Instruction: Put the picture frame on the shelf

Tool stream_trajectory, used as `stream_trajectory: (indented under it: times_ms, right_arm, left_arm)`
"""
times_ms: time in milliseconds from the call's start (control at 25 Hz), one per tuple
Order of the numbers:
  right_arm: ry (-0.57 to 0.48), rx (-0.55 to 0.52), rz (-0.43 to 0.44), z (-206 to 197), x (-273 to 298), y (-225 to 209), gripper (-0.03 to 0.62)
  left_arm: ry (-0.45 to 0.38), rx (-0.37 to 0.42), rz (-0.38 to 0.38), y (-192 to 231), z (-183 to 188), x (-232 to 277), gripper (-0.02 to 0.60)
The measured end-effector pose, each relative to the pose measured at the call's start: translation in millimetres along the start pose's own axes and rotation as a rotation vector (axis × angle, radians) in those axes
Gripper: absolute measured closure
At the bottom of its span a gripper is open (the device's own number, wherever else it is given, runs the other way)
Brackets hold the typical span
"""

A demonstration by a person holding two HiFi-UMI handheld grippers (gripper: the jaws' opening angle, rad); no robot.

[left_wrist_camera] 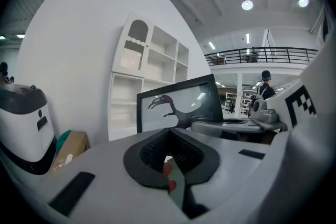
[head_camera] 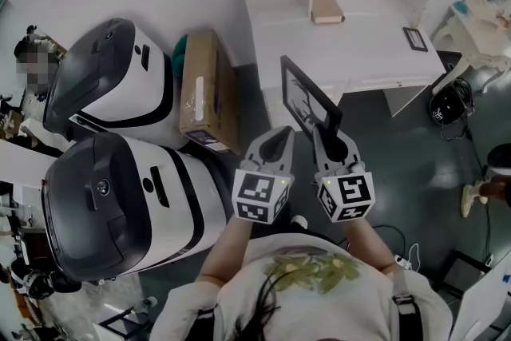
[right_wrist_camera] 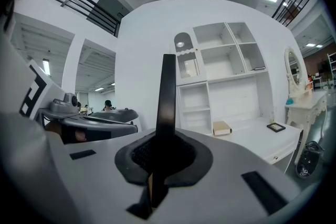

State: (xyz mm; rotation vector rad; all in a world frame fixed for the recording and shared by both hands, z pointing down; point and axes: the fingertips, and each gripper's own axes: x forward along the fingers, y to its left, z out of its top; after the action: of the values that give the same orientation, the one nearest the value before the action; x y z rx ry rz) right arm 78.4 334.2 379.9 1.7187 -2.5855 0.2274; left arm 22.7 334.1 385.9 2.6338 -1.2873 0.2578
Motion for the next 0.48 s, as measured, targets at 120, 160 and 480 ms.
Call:
stream_trajectory:
  times_ms: [120, 160, 480]
  right_arm:
    - [0.013, -0.003, -0.012, -2.5, 29.2, -5.6, 0.559]
    - [0.016, -0.004, -0.016, -2.2, 40.3, -7.4, 0.559]
    - [0.049, -0.017, -0.042, 4.5, 133.7, -22.0, 0.559]
  left_arm:
    - [0.011, -0.008, -0.009, 23.3, -0.5, 19.9, 0.558]
    - [0.012, -0.007, -0.012, 31.9, 1.3, 27.0, 0.558]
    - [-0.006, -0.035, 0.012, 127.5, 28.3, 75.4, 0.558]
